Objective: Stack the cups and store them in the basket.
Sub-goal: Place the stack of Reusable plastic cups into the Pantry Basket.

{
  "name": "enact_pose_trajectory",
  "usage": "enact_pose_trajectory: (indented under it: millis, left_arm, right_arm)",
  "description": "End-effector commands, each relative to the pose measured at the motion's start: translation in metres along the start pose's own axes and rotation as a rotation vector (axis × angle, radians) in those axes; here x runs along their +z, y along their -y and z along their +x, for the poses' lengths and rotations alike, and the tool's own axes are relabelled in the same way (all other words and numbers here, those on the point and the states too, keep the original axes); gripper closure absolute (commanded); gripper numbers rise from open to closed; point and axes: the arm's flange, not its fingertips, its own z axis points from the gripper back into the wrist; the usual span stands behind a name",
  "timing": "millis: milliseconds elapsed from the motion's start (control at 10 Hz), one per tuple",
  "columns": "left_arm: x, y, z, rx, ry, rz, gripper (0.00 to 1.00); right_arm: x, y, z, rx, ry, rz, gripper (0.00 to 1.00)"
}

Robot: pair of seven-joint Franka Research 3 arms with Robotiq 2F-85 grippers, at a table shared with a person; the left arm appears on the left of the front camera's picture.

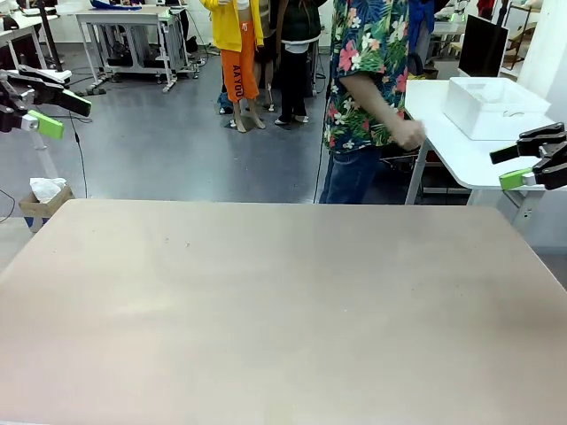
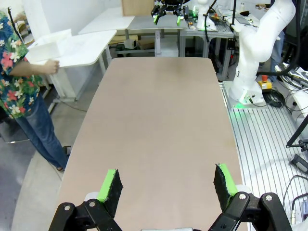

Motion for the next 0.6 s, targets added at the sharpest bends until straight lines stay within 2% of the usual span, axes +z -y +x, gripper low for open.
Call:
enact_pose_trajectory:
  millis: [0, 500]
  left_arm:
    - [0.0011, 0.0019, 0.004, 0.009, 0.009, 0.0, 0.0]
    - [0.0011, 0.0019, 0.004, 0.009, 0.009, 0.0, 0.0]
  right_arm:
    - [-0.0011, -0.0008, 0.002, 0.002, 0.032, -0.006, 0.0]
    - [-0.0011, -0.0008, 0.002, 0.002, 0.032, -0.006, 0.0]
